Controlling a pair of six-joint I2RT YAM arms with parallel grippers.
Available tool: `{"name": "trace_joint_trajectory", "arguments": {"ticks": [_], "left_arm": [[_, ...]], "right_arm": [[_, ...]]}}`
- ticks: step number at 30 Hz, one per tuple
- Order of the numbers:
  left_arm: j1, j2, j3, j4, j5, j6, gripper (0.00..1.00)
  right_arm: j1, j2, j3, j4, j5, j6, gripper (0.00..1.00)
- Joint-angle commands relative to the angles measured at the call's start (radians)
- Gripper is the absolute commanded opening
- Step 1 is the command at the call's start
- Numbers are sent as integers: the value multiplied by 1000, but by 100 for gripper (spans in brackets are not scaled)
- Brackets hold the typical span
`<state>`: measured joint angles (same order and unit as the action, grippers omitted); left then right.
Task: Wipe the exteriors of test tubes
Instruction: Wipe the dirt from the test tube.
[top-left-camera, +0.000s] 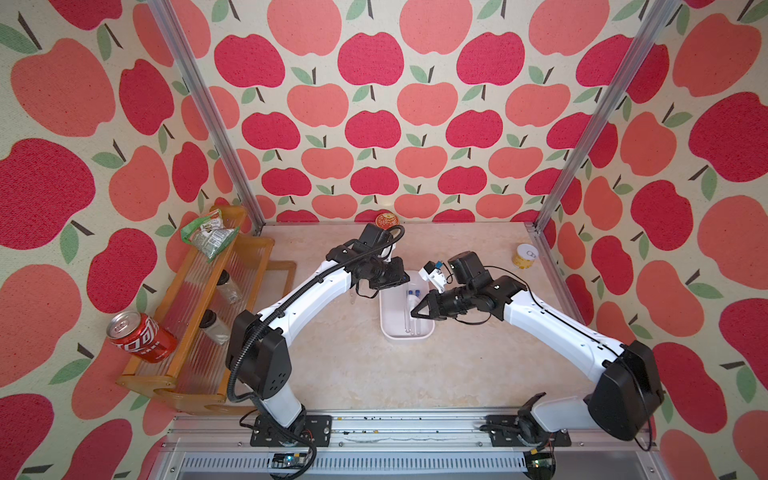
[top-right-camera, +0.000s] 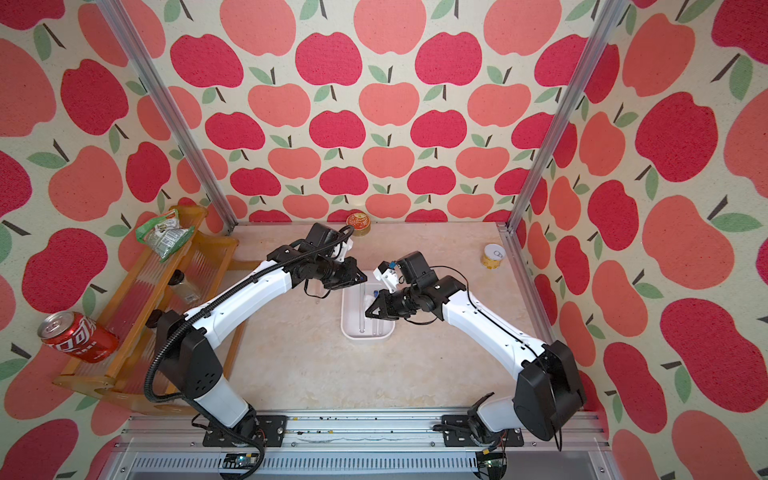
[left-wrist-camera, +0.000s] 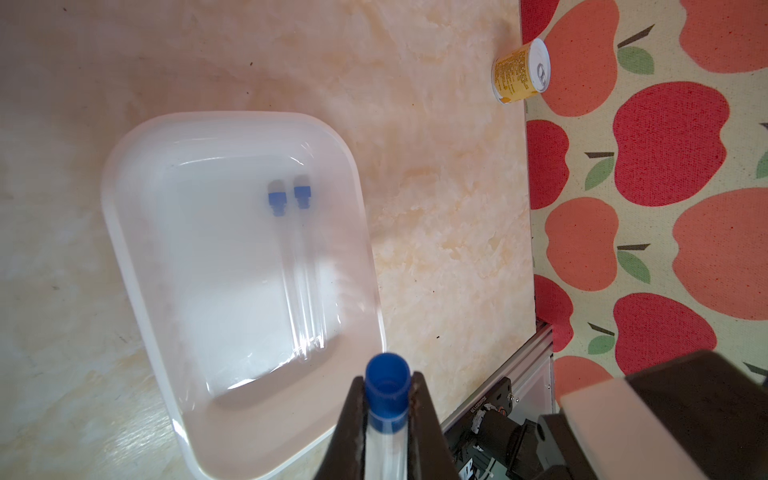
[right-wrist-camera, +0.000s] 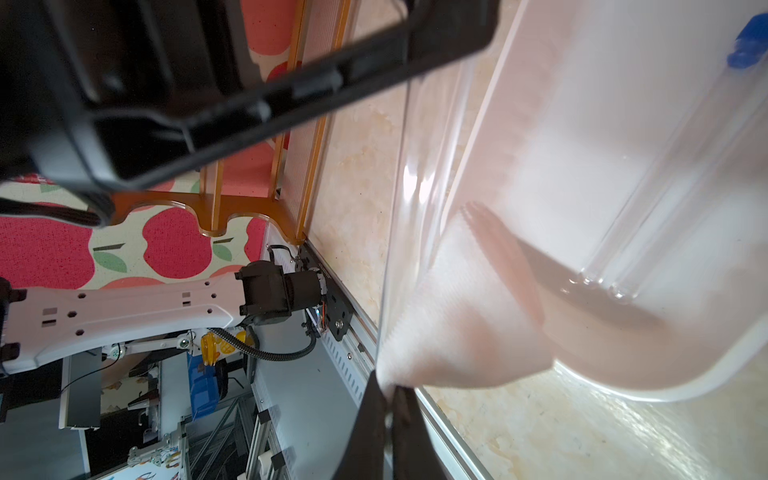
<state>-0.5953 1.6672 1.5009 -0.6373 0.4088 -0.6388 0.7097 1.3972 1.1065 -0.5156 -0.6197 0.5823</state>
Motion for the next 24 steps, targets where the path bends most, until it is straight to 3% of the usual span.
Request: {"name": "trace_joint_trajectory", "arguments": {"ticks": [1,24], "left_arm": [[10,5,34,-11,2,2,12],[30,-123,-89,66,-153,-45,11]], "right_arm": [[28,-37,-36,13,-8,34,0],[133,-91,-96,31,-7,93,0]]}}
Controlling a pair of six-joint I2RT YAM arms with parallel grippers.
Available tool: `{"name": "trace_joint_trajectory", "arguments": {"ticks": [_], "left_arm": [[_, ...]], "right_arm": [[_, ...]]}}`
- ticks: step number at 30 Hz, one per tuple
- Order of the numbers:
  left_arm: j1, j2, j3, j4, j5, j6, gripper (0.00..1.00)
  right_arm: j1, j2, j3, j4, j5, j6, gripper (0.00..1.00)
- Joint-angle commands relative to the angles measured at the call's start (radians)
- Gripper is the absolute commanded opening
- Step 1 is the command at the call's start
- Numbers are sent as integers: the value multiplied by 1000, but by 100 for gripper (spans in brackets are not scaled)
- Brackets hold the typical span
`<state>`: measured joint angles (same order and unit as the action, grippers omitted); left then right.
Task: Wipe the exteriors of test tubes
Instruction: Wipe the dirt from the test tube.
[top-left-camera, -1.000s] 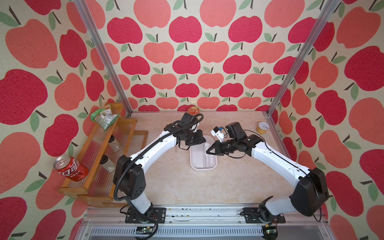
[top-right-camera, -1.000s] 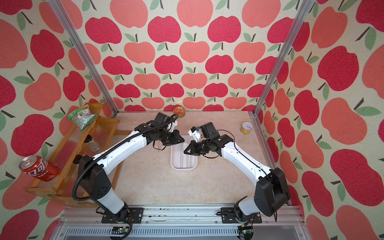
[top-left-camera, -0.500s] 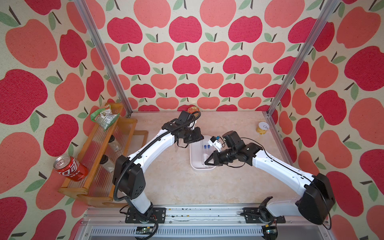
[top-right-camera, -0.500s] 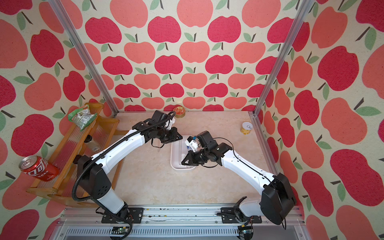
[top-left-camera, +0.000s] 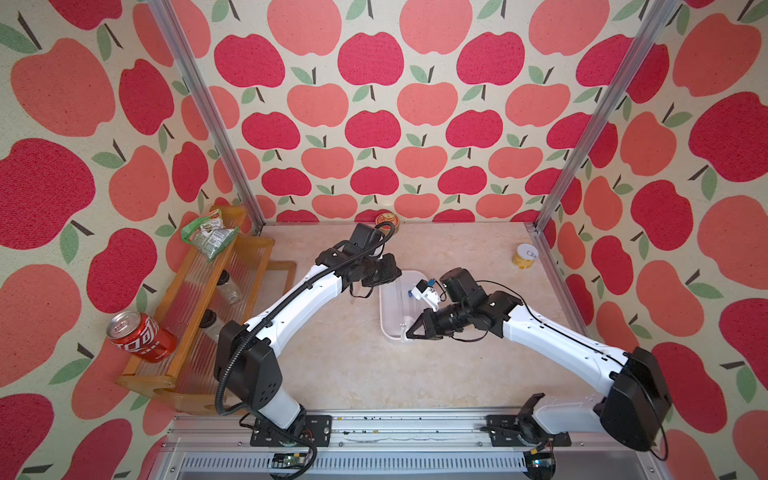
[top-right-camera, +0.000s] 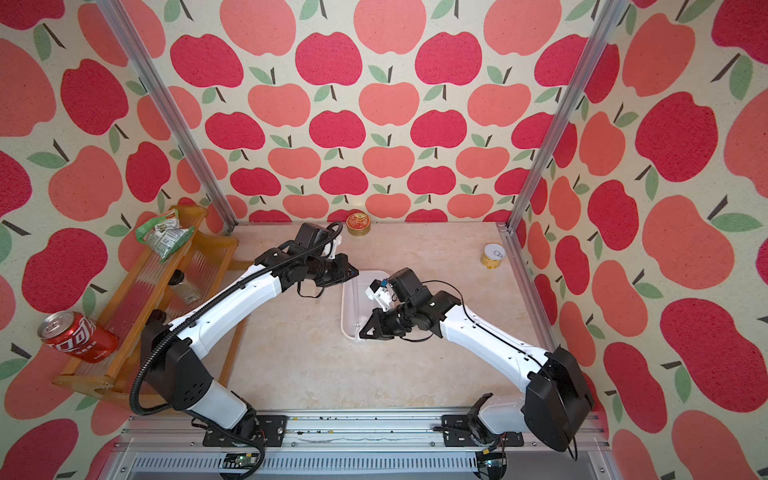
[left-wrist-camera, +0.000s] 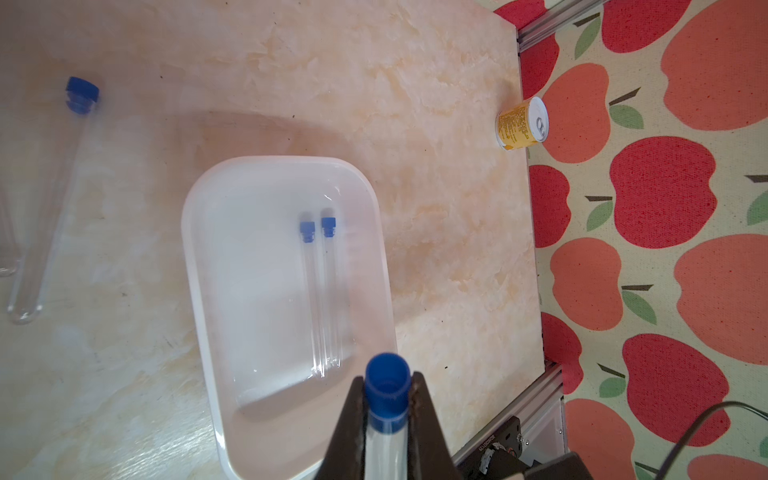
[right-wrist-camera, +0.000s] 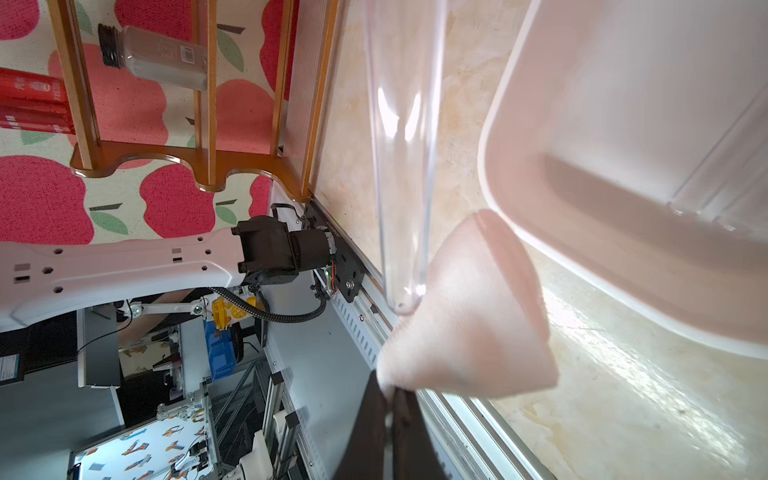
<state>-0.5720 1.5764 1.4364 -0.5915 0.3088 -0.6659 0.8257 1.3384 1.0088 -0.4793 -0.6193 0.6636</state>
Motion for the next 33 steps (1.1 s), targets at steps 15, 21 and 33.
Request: {"name": "trace_joint_trajectory", "arguments": {"ticks": [15,21,33], "left_arm": [[4,-202,-181,149,-164,-98,12],[-6,-212,-200,150,-168,-107,12],[-8,-227,-221,155,-150,-110,12]], "right_arm": [[29,14,29,65,-14,50,0],[29,46,78,78,9,54,0],[11,120,196,15,45,25,0]]}}
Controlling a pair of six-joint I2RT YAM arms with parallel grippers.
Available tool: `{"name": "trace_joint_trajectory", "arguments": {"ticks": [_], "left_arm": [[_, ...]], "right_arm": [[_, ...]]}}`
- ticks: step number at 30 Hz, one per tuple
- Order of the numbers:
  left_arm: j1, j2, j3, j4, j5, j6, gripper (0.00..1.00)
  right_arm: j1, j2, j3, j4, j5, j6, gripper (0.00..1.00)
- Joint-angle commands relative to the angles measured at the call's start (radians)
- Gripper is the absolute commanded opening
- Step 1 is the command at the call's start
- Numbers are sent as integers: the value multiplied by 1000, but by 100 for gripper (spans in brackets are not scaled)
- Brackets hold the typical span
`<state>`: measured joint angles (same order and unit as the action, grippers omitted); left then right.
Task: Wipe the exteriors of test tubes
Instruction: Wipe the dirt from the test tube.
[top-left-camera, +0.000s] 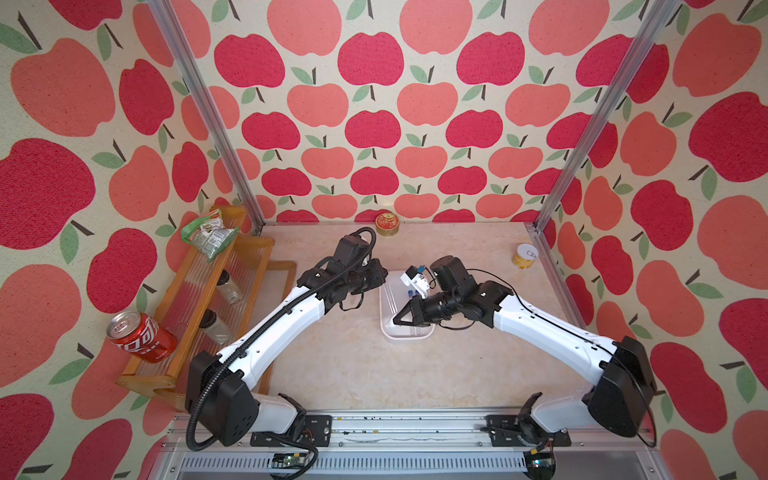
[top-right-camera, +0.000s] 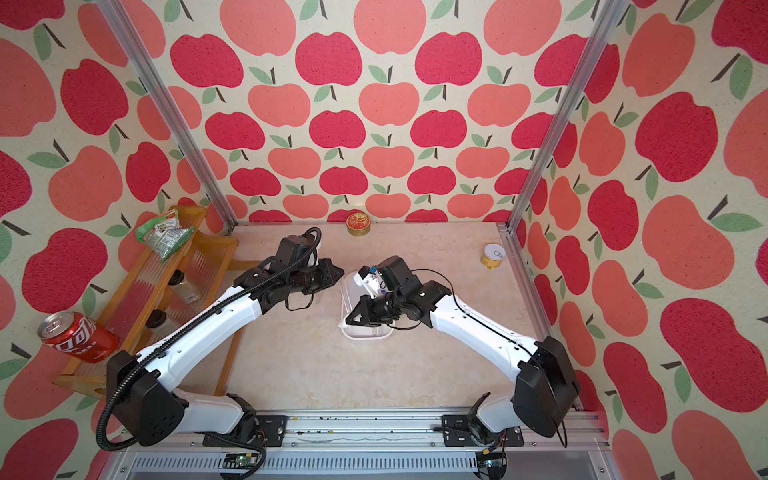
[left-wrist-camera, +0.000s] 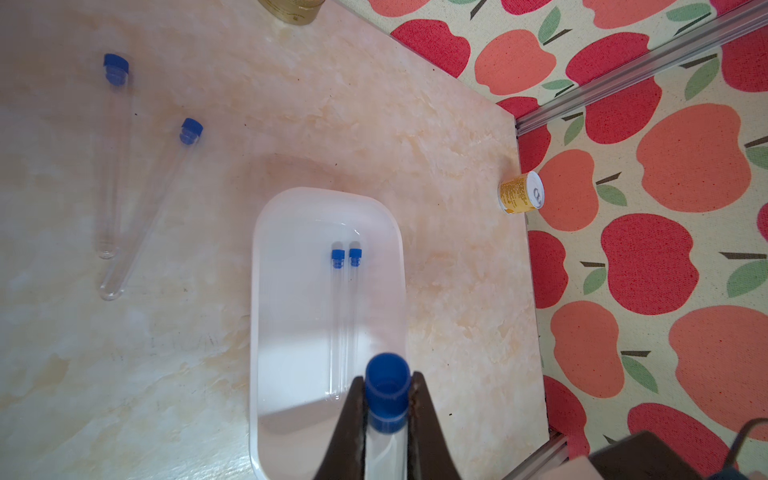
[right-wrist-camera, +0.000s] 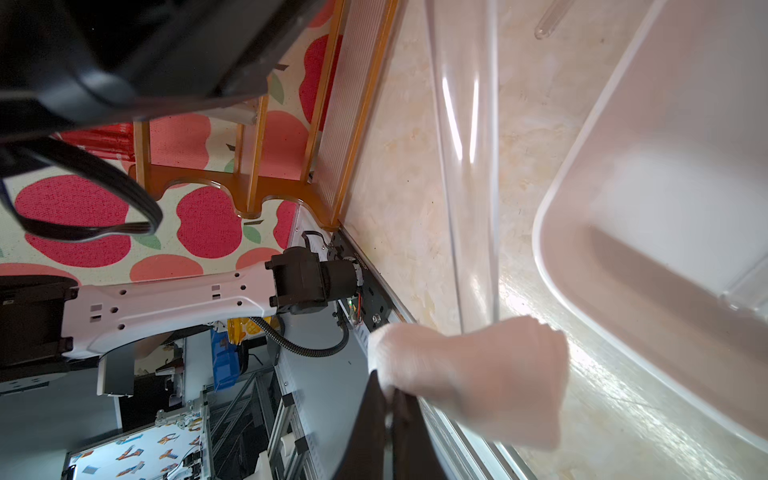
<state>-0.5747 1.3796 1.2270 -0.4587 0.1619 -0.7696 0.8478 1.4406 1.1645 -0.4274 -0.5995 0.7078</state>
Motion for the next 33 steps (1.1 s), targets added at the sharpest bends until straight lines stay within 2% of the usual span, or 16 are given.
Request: {"name": "trace_joint_trajectory", "arguments": {"ticks": [1,8,18,23,33], "left_arm": [[-5,-31,-11,22,1,-7,12],[-11,-35,-18,22,14,-2,12],[-23,-40,-30,17,16,-3,12],[-24,-37,-30,15,18,-2,12],[-12,-10,5,-2,20,14,12]], "right_arm": [[-18,26,53,-47,32,-24,0],[-77,122,205,-155,51,-75,0],[-123,231,336,-151,28,-102,0],[-130,234,335,-129,24,-94,0],[-108,161,214,-115,-11,-94,0]]}}
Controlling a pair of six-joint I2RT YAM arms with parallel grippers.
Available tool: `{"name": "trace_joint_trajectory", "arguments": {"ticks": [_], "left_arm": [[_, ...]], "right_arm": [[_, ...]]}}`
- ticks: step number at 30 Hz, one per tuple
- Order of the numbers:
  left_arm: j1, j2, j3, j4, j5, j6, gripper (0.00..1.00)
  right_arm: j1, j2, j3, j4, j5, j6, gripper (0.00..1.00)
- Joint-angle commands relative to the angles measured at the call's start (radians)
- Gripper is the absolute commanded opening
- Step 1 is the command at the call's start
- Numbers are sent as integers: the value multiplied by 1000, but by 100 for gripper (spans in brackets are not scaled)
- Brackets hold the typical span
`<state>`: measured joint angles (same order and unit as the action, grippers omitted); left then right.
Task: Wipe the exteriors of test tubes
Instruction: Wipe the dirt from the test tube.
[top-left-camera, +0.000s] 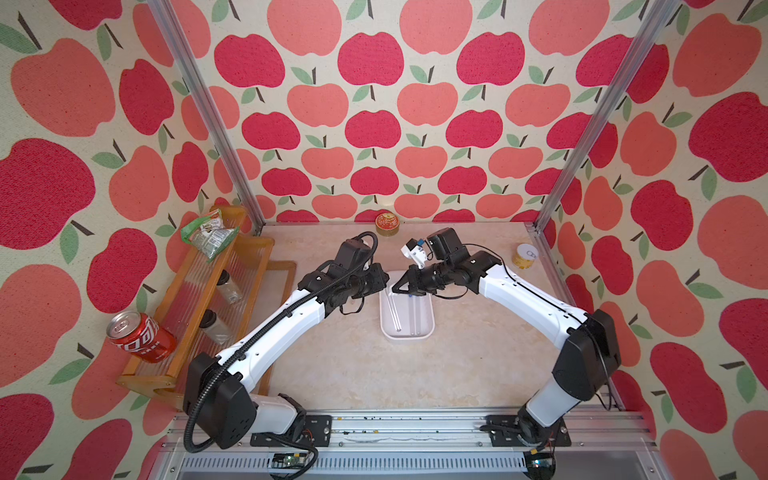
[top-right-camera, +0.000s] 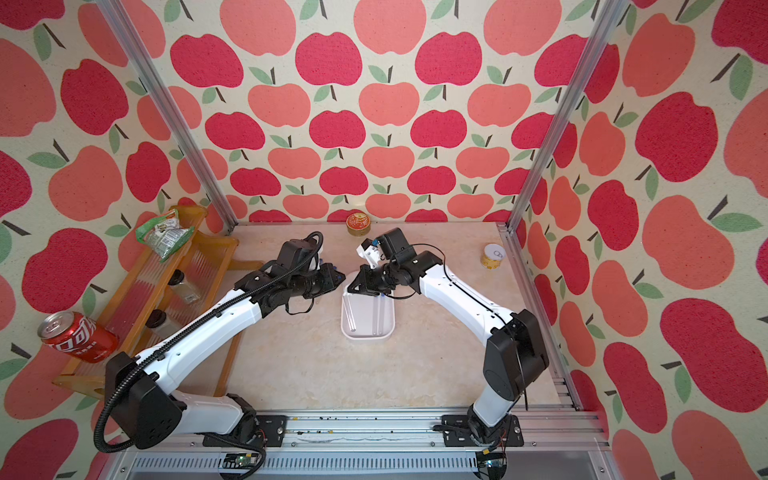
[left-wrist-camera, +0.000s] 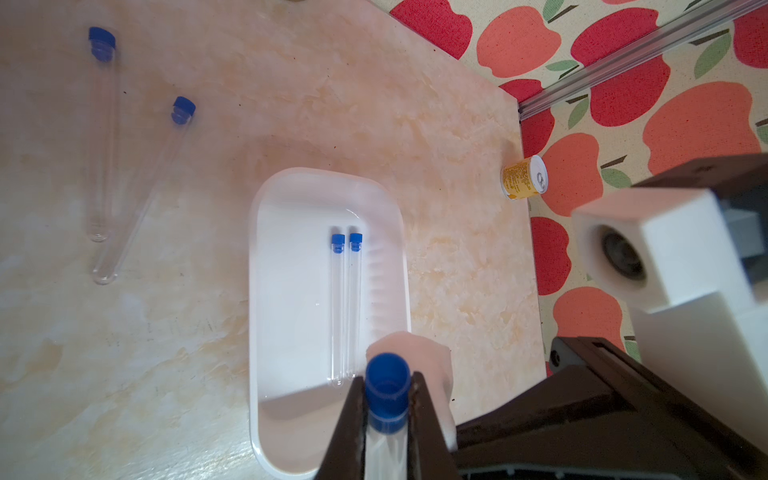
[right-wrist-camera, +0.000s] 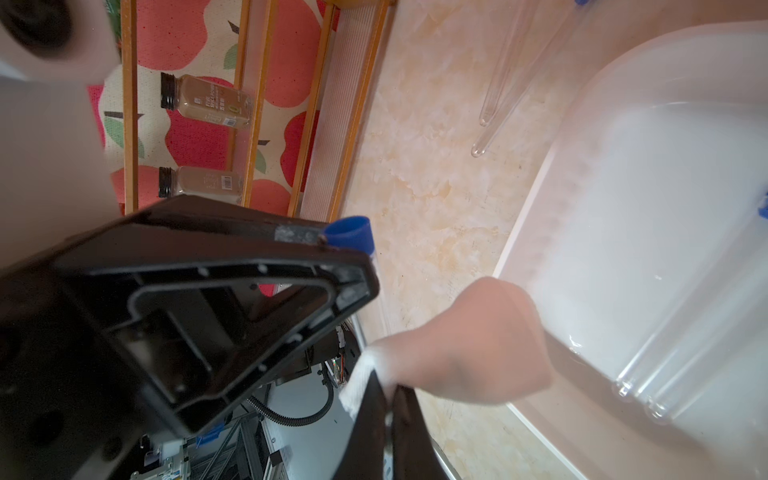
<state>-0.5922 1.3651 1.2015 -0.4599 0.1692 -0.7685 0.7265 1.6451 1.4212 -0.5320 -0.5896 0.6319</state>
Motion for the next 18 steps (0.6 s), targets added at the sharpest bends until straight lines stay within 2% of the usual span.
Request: {"name": "trace_joint_trajectory", "arguments": {"ticks": [1,12,18], "left_arm": [[10,7,37,-3,14,14,12],[37,44,87,-23,29,37,12],[41,65,100,-50,-8,38,12]], "right_arm": [[19,-59,-65,-12,-21,-20,0],[136,-250,-325,-59,3,-34,0],[146,-351,-386,-10,-95,-29,0]]}}
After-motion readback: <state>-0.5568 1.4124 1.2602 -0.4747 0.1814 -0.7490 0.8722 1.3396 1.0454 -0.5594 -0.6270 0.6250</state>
